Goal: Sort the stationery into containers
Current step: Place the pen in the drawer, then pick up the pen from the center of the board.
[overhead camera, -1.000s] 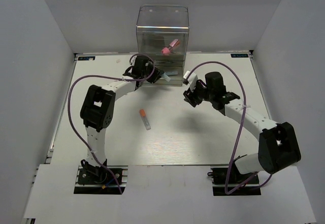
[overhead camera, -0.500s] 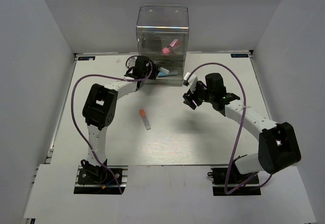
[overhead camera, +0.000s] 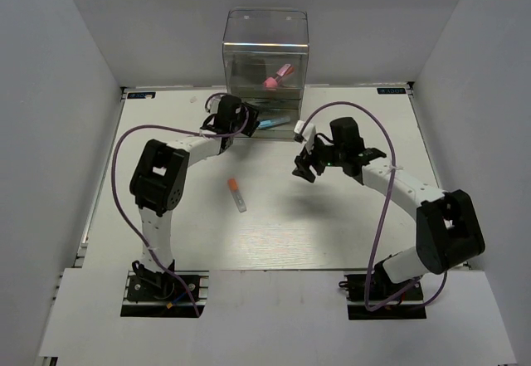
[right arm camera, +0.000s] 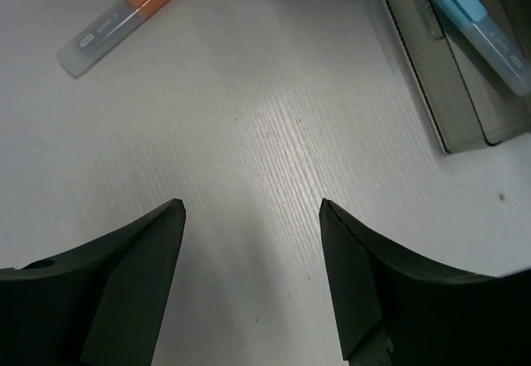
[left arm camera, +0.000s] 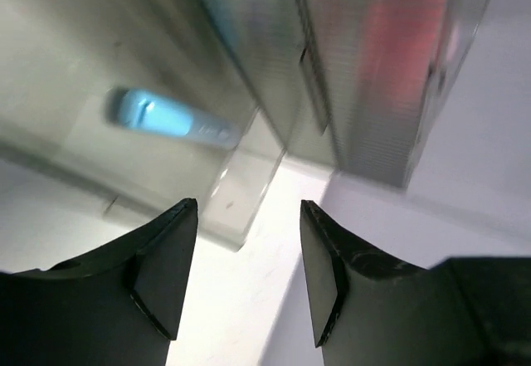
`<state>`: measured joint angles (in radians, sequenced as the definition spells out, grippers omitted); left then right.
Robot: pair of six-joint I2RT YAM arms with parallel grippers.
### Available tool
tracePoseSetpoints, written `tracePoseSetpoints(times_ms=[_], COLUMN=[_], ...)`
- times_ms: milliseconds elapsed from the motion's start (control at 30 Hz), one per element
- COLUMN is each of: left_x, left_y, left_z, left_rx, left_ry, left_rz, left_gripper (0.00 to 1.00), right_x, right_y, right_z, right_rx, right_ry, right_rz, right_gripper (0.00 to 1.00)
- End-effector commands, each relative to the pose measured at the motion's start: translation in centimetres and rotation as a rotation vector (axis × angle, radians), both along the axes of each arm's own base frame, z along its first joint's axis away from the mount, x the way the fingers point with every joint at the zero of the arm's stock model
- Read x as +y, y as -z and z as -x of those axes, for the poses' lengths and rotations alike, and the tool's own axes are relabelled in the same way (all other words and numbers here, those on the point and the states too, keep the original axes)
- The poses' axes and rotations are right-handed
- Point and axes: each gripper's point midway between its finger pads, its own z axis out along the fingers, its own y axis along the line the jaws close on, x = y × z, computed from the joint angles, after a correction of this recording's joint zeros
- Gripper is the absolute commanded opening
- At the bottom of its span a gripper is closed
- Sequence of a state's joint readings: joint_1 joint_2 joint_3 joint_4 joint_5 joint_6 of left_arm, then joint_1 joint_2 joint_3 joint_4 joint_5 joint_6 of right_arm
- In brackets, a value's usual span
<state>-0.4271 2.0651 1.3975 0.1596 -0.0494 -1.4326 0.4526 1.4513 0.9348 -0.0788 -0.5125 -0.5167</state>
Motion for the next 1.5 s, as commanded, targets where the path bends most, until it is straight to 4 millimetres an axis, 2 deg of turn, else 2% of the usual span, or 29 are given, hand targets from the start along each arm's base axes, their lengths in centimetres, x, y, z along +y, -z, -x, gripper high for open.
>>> tracePoseSetpoints(times_ms=[0, 33, 67, 100, 133, 167, 200, 233, 267, 300, 333, 367, 400, 433, 467, 567, 600, 667, 700, 833, 900, 1067, 1200, 1300, 1467], left_x=[0.8, 1.5, 2.2, 2.9, 4.4, 5.6, 6.6, 8.5, 9.9, 11.2, 12.6, 13.8, 14.5, 15.1, 15.7, 17.0, 17.5, 18.5, 19.3, 20.9, 21.5, 22.2, 22.4, 22.3, 21.6], left_y=[-7.7, -9.5, -9.0, -9.0, -7.9, -8.6, -8.3, -7.2, -5.6, -7.3, -6.9, -4.7, -4.6, -6.0, -4.1, -3.6, -3.1, -2.5, -3.2, -2.9, -2.6, -2.3, -2.3, -2.2, -1.2], left_z=[2.5, 3.7, 4.7, 5.5, 6.7, 8.4, 9.4, 10.8, 12.4, 13.9, 14.9, 17.0, 18.2, 19.5, 21.2, 24.4, 25.4, 26.9, 27.8, 30.2, 31.1, 32.4, 32.7, 32.7, 32.3], left_rx=[-0.189, -0.239, -0.228, -0.226, -0.194, -0.204, -0.194, -0.147, -0.101, -0.121, -0.101, -0.036, -0.029, -0.068, -0.024, -0.023, -0.003, 0.017, 0.007, 0.024, 0.040, 0.034, 0.035, 0.042, 0.074], left_ry=[0.081, 0.115, 0.128, 0.137, 0.148, 0.150, 0.152, 0.137, 0.133, 0.099, 0.070, 0.080, 0.069, 0.055, 0.051, 0.008, 0.005, -0.023, -0.049, -0.106, -0.128, -0.157, -0.163, -0.161, -0.128], left_rz=[-0.067, -0.143, -0.197, -0.251, -0.362, -0.407, -0.456, -0.544, -0.589, -0.596, -0.635, -0.670, -0.669, -0.652, -0.642, -0.573, -0.568, -0.565, -0.561, -0.534, -0.522, -0.493, -0.483, -0.488, -0.488], left_gripper=[0.62, 0.64, 0.64, 0.64, 0.64, 0.65, 0.67, 0.71, 0.81, 0.88, 0.94, 1.00, 1.00, 1.00, 1.00, 1.00, 1.00, 1.00, 1.00, 1.00, 1.00, 1.00, 1.00, 1.00, 1.00], right_x=[2.6, 3.3, 4.3, 4.8, 5.9, 6.7, 7.1, 7.5, 8.9, 9.3, 10.2, 11.1, 12.0, 12.4, 13.3, 14.9, 16.0, 16.5, 17.3, 18.1, 18.0, 19.0, 18.8, 18.4, 17.5], right_y=[-0.8, -0.1, -0.2, 0.8, 1.0, 1.4, 2.4, 3.7, 3.0, 3.9, 4.4, 4.1, 4.0, 5.0, 4.4, 5.2, 5.1, 5.7, 6.3, 7.9, 8.6, 8.8, 10.0, 11.6, 13.3], right_z=[1.1, 1.6, 2.2, 2.4, 2.6, 3.0, 3.0, 3.3, 3.2, 3.1, 3.2, 3.2, 2.8, 3.2, 3.0, 2.6, 2.9, 2.9, 3.8, 4.7, 4.2, 4.2, 3.7, 3.7, 4.9], right_rx=[0.038, 0.074, 0.093, 0.131, 0.148, 0.156, 0.203, 0.237, 0.238, 0.267, 0.286, 0.296, 0.310, 0.342, 0.340, 0.369, 0.350, 0.334, 0.335, 0.327, 0.324, 0.328, 0.283, 0.270, 0.277], right_ry=[-0.128, -0.148, -0.176, -0.180, -0.199, -0.206, -0.182, -0.187, -0.188, -0.172, -0.181, -0.180, -0.168, -0.161, -0.158, -0.118, -0.124, -0.103, -0.116, -0.078, -0.019, 0.055, 0.144, 0.187, 0.173], right_rz=[-0.035, -0.016, -0.010, 0.004, 0.014, 0.030, 0.046, 0.067, 0.075, 0.096, 0.115, 0.116, 0.113, 0.139, 0.130, 0.148, 0.151, 0.179, 0.190, 0.224, 0.238, 0.219, 0.257, 0.313, 0.369], right_gripper=[0.71, 0.70, 0.68, 0.68, 0.67, 0.65, 0.65, 0.65, 0.65, 0.65, 0.65, 0.67, 0.67, 0.67, 0.69, 0.80, 0.82, 0.82, 0.83, 0.83, 0.83, 0.83, 0.83, 0.78, 0.70])
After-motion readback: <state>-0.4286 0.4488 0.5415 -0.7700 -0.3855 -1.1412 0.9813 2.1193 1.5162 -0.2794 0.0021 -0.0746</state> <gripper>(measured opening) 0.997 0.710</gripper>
